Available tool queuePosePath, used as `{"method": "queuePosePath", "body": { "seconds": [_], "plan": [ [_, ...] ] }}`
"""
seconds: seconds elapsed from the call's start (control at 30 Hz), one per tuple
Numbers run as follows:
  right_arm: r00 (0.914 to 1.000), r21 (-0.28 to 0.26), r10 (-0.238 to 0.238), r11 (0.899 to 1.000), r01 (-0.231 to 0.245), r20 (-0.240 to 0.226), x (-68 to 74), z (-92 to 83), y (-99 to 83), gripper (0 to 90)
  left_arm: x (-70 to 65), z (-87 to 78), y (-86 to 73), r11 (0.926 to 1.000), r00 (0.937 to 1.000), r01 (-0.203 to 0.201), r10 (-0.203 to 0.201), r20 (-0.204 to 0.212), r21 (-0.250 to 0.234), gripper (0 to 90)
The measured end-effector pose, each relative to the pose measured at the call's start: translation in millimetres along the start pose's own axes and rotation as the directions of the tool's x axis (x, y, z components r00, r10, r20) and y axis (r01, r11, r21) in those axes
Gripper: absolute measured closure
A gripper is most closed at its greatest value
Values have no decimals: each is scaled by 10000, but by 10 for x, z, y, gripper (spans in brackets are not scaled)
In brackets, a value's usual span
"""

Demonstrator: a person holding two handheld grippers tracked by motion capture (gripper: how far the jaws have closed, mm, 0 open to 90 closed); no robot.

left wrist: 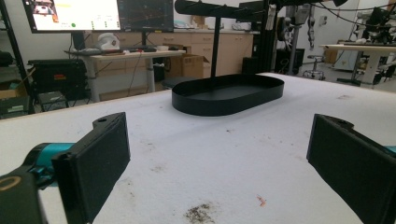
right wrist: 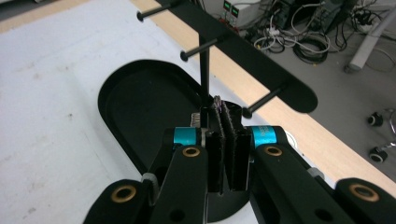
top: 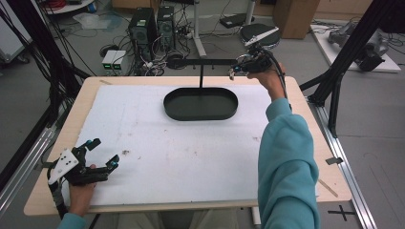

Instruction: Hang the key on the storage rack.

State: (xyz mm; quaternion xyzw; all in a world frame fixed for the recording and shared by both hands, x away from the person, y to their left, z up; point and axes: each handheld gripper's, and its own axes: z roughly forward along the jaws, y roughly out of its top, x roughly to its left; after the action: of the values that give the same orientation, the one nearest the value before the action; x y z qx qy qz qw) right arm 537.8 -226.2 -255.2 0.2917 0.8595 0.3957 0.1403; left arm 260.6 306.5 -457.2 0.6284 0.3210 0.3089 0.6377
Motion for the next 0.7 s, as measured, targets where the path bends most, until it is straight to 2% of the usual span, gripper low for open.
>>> {"method": "queuePosePath", "body": {
  "seconds": [0.17,0.7],
  "plan": [
    [9999,207,137,9997,-139,63,-10,21,-13,885,0,1,0,10000,10000,-9,8,-14,-13,65],
    [9988,373,299,9988,-314,398,-37,108,-32,884,-2,2,-1,10000,10000,-7,7,-13,-29,65]
  ]
}}
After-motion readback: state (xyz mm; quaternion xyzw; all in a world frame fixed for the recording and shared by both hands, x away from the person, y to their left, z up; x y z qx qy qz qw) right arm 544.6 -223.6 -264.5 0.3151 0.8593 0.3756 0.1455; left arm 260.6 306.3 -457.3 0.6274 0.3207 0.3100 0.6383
